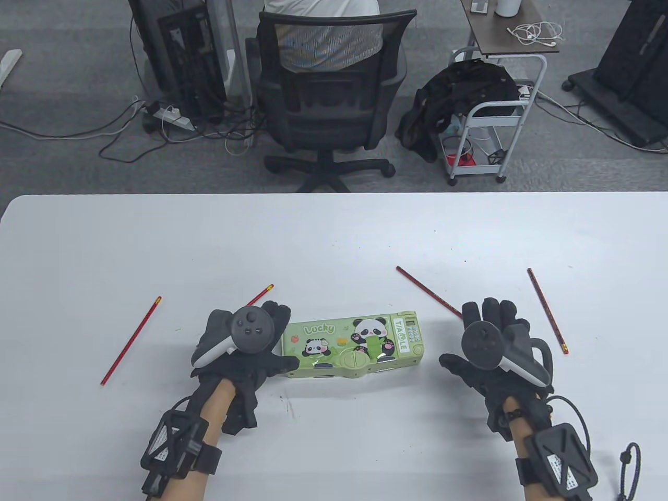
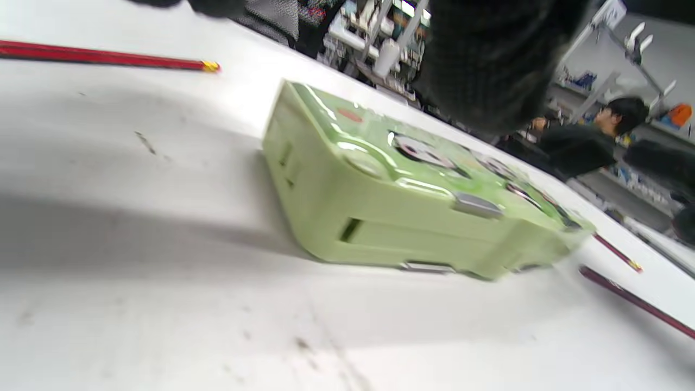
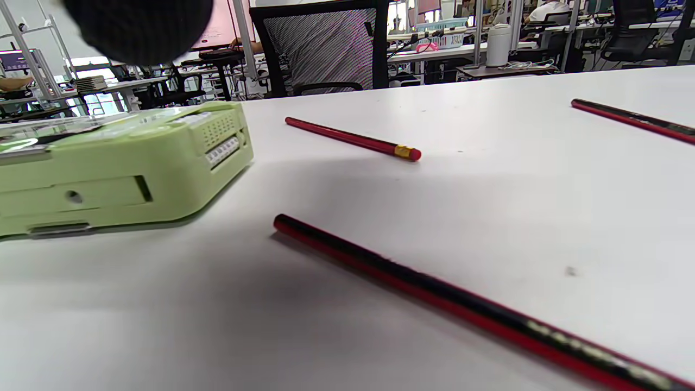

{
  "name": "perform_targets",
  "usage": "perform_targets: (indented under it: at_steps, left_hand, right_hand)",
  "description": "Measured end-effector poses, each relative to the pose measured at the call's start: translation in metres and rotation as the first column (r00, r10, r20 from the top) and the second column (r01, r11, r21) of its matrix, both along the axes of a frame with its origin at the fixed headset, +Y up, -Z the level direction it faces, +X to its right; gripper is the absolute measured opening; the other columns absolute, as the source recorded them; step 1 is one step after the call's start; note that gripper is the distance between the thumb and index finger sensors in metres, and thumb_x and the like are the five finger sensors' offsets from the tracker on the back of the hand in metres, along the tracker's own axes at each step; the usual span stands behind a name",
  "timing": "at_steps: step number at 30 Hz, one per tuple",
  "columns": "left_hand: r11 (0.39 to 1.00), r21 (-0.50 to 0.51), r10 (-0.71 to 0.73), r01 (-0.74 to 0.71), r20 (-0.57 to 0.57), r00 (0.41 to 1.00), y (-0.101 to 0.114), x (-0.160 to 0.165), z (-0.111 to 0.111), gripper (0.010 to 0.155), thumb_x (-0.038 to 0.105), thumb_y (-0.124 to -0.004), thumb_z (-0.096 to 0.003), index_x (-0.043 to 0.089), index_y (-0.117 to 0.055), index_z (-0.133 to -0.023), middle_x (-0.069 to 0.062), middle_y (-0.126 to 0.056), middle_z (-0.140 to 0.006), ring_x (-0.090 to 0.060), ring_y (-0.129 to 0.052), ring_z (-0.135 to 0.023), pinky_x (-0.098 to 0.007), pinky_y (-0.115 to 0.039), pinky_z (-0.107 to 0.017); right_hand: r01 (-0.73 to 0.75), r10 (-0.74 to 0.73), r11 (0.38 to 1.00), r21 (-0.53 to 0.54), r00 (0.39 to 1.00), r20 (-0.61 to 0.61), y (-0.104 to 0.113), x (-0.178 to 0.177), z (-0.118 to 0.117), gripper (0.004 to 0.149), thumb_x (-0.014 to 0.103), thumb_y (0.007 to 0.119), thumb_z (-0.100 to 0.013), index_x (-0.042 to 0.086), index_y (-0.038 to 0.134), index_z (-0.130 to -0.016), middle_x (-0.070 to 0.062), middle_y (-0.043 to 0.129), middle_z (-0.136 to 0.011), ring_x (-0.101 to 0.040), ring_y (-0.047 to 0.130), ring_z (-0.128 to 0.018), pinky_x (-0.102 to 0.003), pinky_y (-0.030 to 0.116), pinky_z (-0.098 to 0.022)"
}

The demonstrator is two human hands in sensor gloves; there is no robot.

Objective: Organize multifunction pencil case

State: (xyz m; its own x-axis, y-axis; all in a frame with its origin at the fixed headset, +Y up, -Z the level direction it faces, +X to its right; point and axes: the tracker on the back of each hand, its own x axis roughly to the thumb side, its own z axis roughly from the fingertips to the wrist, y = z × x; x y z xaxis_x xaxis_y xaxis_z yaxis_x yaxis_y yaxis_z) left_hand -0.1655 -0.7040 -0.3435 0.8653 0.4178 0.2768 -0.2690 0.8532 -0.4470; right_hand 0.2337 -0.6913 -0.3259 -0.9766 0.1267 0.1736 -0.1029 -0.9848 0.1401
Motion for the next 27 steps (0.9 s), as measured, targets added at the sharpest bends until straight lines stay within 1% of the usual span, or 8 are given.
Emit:
perform_targets:
  at_steps: [5,10,13,15,16,20,24,27]
  left_hand:
    - [0.975,-0.1,-0.187,0.2,0.124,0.974,0.005,0.051,-0.009,0.123,0.056,-0.083,-0.0434,0.002,0.006,-0.108,-0.036,0.01,-0.114,-0.068,-0.011,-0.105,-0.077,-0.03,-0.071]
    - [0.901,-0.114,-0.391,0.419,0.206,0.897,-0.015,0.091,-0.024,0.129,0.058,-0.084,-0.0414,0.0,0.014,-0.102,-0.037,0.015,-0.111,-0.069,-0.004,-0.102,-0.078,-0.024,-0.07]
    - [0.868,-0.105,-0.454,0.485,0.226,0.862,-0.033,0.102,-0.032,0.128,0.054,-0.087,-0.0424,-0.001,0.011,-0.104,-0.035,0.007,-0.115,-0.07,-0.013,-0.106,-0.083,-0.027,-0.067]
    - [0.861,-0.022,-0.495,0.509,0.202,0.845,-0.034,0.105,-0.032,0.128,0.051,-0.09,-0.0422,-0.002,0.008,-0.105,-0.034,-0.007,-0.12,-0.067,-0.025,-0.109,-0.085,-0.03,-0.068]
    - [0.871,0.049,-0.488,0.488,0.192,0.851,-0.033,0.103,-0.032,0.127,0.053,-0.092,-0.0404,-0.002,0.0,-0.109,-0.032,-0.022,-0.121,-0.064,-0.04,-0.111,-0.085,-0.037,-0.068]
    - [0.91,0.183,-0.404,0.373,0.182,0.896,-0.032,0.097,-0.03,0.123,0.055,-0.098,-0.0371,-0.003,-0.021,-0.114,-0.033,-0.045,-0.12,-0.062,-0.062,-0.106,-0.089,-0.051,-0.062]
    - [0.933,0.21,-0.327,0.293,0.15,0.933,-0.026,0.09,-0.026,0.122,0.057,-0.099,-0.0358,-0.006,-0.028,-0.113,-0.035,-0.051,-0.118,-0.064,-0.069,-0.103,-0.089,-0.058,-0.059]
    - [0.973,0.212,-0.11,0.09,0.088,0.99,-0.012,0.076,-0.02,0.122,0.056,-0.098,-0.0362,-0.006,-0.027,-0.113,-0.036,-0.049,-0.118,-0.065,-0.069,-0.102,-0.089,-0.057,-0.059]
  right_hand:
    - [0.033,-0.033,0.999,0.035,0.999,0.014,0.005,0.007,0.002,0.101,0.057,0.065,-0.046,-0.004,0.016,-0.111,-0.044,0.007,-0.105,-0.07,0.01,-0.093,-0.081,0.026,-0.064]
    - [0.049,-0.05,0.998,0.047,0.999,0.012,0.006,0.01,0.005,0.101,0.057,0.065,-0.046,-0.004,0.017,-0.111,-0.044,0.008,-0.105,-0.071,0.01,-0.093,-0.08,0.026,-0.064]
    - [0.069,-0.07,0.996,0.053,0.997,0.016,0.005,0.012,0.005,0.101,0.057,0.064,-0.046,-0.004,0.016,-0.111,-0.045,0.008,-0.105,-0.072,0.011,-0.092,-0.081,0.026,-0.063]
    - [0.088,-0.09,0.994,0.062,0.996,0.022,0.005,0.014,0.006,0.102,0.057,0.063,-0.046,-0.005,0.015,-0.111,-0.045,0.008,-0.105,-0.072,0.011,-0.092,-0.081,0.025,-0.063]
    - [0.1,-0.101,0.993,0.057,0.995,0.019,0.005,0.014,0.005,0.102,0.057,0.063,-0.046,-0.005,0.015,-0.111,-0.046,0.008,-0.105,-0.072,0.011,-0.092,-0.081,0.025,-0.063]
    - [0.102,-0.102,0.994,0.046,0.995,0.016,0.005,0.014,0.005,0.102,0.057,0.063,-0.046,-0.005,0.013,-0.11,-0.046,0.007,-0.104,-0.073,0.013,-0.092,-0.081,0.025,-0.063]
    - [0.128,-0.128,0.991,0.032,0.992,0.014,0.005,0.014,0.006,0.103,0.057,0.063,-0.046,-0.005,0.012,-0.11,-0.047,0.008,-0.104,-0.073,0.014,-0.091,-0.081,0.025,-0.062]
    - [0.184,-0.184,0.983,0.027,0.983,-0.001,0.007,0.013,0.007,0.104,0.058,0.062,-0.046,-0.006,0.011,-0.11,-0.048,0.008,-0.104,-0.074,0.016,-0.091,-0.081,0.027,-0.063]
